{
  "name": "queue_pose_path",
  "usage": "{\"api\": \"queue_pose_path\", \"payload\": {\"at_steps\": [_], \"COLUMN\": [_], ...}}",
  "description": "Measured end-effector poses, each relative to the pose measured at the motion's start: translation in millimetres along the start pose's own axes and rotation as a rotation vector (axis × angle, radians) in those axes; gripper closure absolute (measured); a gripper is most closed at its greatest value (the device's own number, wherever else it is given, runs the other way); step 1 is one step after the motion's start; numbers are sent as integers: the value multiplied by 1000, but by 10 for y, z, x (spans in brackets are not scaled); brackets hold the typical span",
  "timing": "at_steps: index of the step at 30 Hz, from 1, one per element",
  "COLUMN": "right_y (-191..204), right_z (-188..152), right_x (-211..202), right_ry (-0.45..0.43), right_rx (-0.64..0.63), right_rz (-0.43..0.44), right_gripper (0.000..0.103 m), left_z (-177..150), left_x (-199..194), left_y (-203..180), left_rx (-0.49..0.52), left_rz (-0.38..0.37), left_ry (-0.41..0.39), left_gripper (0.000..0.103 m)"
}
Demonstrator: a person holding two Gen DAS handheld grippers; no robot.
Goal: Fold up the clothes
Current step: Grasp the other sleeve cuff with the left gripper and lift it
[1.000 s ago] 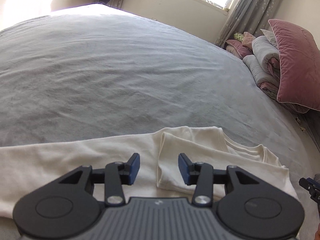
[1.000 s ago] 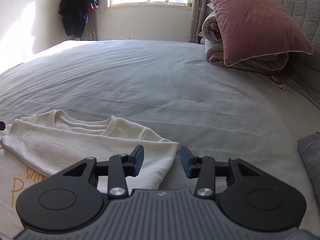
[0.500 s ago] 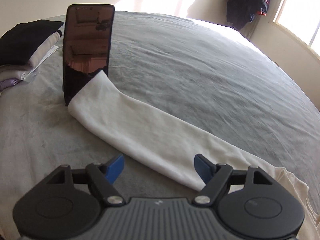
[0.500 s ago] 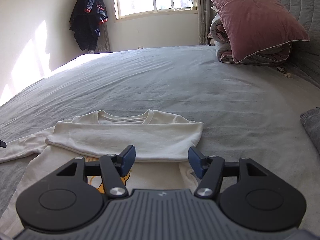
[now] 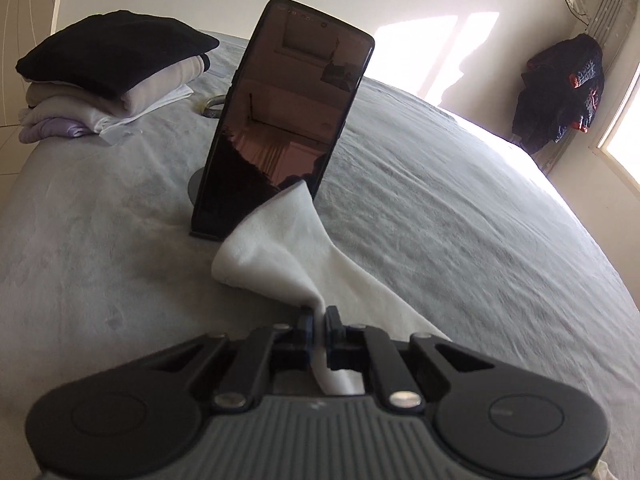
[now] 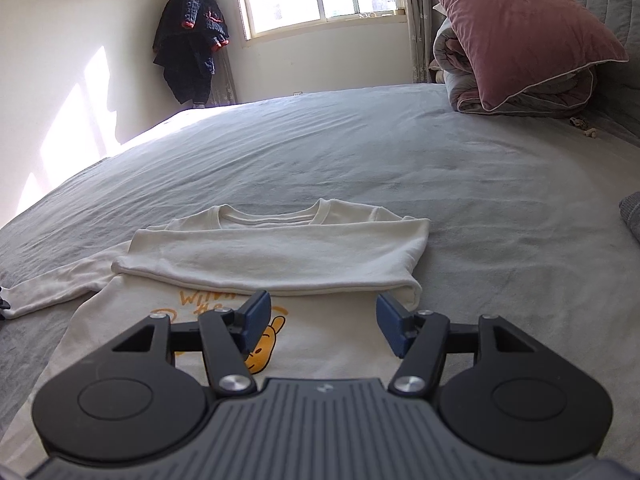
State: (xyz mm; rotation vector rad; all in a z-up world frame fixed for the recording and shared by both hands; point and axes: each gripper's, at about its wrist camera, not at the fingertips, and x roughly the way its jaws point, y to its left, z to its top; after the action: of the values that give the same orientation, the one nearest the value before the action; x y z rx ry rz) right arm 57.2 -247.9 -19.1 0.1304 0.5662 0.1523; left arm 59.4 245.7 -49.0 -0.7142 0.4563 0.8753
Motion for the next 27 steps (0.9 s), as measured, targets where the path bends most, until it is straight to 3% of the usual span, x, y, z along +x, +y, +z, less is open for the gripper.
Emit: {"api": "queue_pose_path", "payload": {"at_steps": [4, 6, 13, 16, 18, 23, 27], "right_y": [109, 209, 716, 893, 1002, 1227, 1422], "right_z": [94, 174, 428, 495, 537, 554, 493], "right_x": [118, 201, 596, 830, 1013, 1535, 1849], "right_ry": [35, 53, 94, 127, 157, 235, 293], "right_rx": [-24, -30, -3, 68, 140, 317, 369], "right_rz": [43, 87, 230, 291, 336, 389, 412], "right_gripper": [41, 52, 66, 76, 89, 94, 95], "left_z": [102, 158, 289, 309, 322, 342, 328], "left_x": [-138, -239, -585, -607, -582, -508, -517], "left_y": [-123, -212, -362, -353, -376, -457, -539], "left_rx": [-28, -27, -25, -48, -63, -93, -62], "left_rz": [-97, -166, -510, -630, -680, -800, -891], "left_ry": [-69, -115, -252, -252, -234, -181, -160], "left_gripper": [98, 98, 98, 98, 98, 98, 98]}}
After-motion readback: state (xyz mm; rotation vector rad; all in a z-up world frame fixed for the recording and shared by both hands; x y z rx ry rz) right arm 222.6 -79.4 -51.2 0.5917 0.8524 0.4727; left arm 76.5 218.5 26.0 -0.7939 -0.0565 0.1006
